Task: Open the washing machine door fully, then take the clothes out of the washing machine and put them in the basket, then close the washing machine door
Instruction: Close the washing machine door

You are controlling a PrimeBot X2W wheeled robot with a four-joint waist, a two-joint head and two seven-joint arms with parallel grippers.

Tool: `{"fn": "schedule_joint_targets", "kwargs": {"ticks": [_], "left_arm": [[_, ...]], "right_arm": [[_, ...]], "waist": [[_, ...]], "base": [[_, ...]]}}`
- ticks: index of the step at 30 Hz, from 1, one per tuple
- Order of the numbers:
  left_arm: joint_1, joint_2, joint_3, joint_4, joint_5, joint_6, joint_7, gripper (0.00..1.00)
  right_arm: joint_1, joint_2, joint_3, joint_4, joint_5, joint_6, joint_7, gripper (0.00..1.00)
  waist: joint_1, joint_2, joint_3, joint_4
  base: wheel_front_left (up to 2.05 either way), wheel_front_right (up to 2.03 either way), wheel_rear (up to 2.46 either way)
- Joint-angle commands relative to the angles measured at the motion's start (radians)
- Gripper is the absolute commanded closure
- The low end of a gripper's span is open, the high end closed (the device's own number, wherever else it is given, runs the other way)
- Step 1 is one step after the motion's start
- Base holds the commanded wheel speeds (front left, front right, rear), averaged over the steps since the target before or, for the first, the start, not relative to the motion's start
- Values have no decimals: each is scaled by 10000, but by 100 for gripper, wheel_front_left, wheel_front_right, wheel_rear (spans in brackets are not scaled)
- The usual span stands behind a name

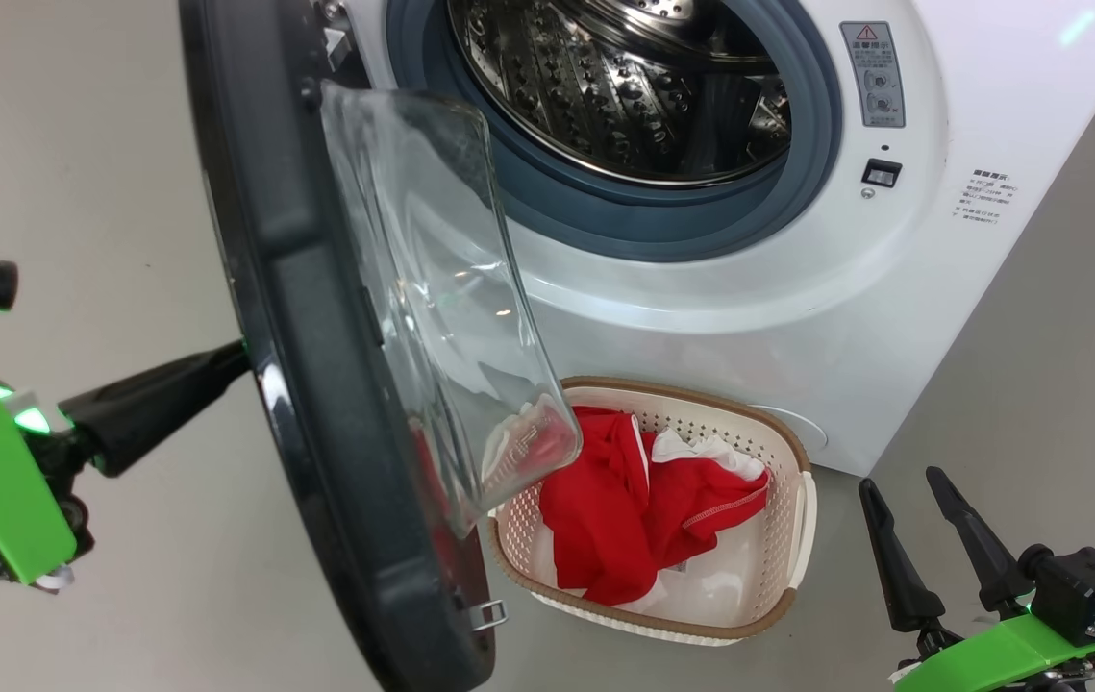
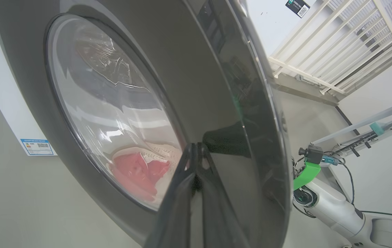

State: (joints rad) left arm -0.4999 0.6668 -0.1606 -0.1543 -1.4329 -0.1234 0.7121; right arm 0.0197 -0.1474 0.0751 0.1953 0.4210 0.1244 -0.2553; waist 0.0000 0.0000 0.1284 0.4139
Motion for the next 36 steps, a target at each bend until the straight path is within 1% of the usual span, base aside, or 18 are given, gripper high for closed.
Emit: {"fn": "schedule_joint_targets", "kwargs": {"ticks": [1, 6, 17, 19, 21, 23, 24, 26, 27, 28, 29, 31, 32, 33, 34, 36], "left_arm": [[-496, 586, 424, -181, 9, -73, -142, 100], [-183, 762, 217, 153, 142, -73, -763, 100], [924, 823, -160, 937, 276, -73, -2559, 100], [1154, 772, -228, 1076, 279, -73, -2930, 96], [1277, 753, -274, 1140, 286, -73, -3108, 96], [1522, 693, -385, 1281, 273, -73, -3444, 83], [1642, 671, -417, 1369, 252, -73, -3617, 78], [1859, 623, -490, 1531, 227, -73, -3957, 61], [1965, 589, -514, 1618, 204, -73, -4136, 56], [2056, 558, -536, 1702, 173, -73, -4304, 48], [2133, 526, -556, 1771, 142, -73, -4469, 35], [2255, 366, -522, 1938, -68, -73, -4824, 22], [2312, 330, -543, 2009, -106, -73, -4963, 13], [2373, 321, -575, 2099, -81, -73, -5115, 2], [2438, 311, -616, 2203, -31, -73, -5284, 0], [2586, 274, -719, 2407, 71, -73, -5629, 0]], "right_arm": [[-54, -61, 175, -224, -63, 63, -65, 0], [-40, -58, 219, -206, -41, 63, -65, 0], [43, -44, 373, -180, -18, 63, -65, 0], [71, -26, 406, -168, -13, 63, -65, 0], [79, -15, 433, -161, -12, 63, -65, 0], [83, 6, 492, -141, -6, 63, -65, 0], [80, 12, 531, -133, 0, 63, -65, 0], [59, 13, 608, -120, 13, 63, -65, 0], [48, 14, 640, -107, 22, 63, -65, 0], [40, 22, 671, -102, 22, 63, -65, 0], [36, 32, 690, -101, 19, 63, -65, 0], [28, 38, 719, -89, 28, 63, -65, 0], [19, 34, 744, -75, 38, 63, -65, 0], [5, 29, 766, -59, 47, 63, -65, 0], [-11, 26, 790, -42, 57, 63, -65, 0], [-50, 29, 841, -17, 70, 63, -65, 0]], "waist": [[0, 0, -1, -1], [0, 0, -33, 7], [0, 0, -311, 109], [0, 0, -391, 142], [0, 0, -418, 149], [0, 0, -508, 178], [0, 0, -532, 185], [0, 0, -587, 206], [0, 0, -611, 215], [0, 0, -633, 227], [0, 0, -651, 240], [0, 0, -686, 270], [0, 0, -697, 280], [0, 0, -706, 288], [0, 0, -721, 287], [0, 0, -741, 272]], "base": [[0, 0, 0], [0, 0, 0], [0, 0, 0], [0, 0, 0], [0, 0, 0], [0, 0, 0], [0, 0, 0], [0, 0, 0], [0, 0, 0], [0, 0, 0], [0, 0, 0], [0, 0, 0], [0, 0, 0], [0, 0, 0], [0, 0, 0], [0, 0, 0]]}}
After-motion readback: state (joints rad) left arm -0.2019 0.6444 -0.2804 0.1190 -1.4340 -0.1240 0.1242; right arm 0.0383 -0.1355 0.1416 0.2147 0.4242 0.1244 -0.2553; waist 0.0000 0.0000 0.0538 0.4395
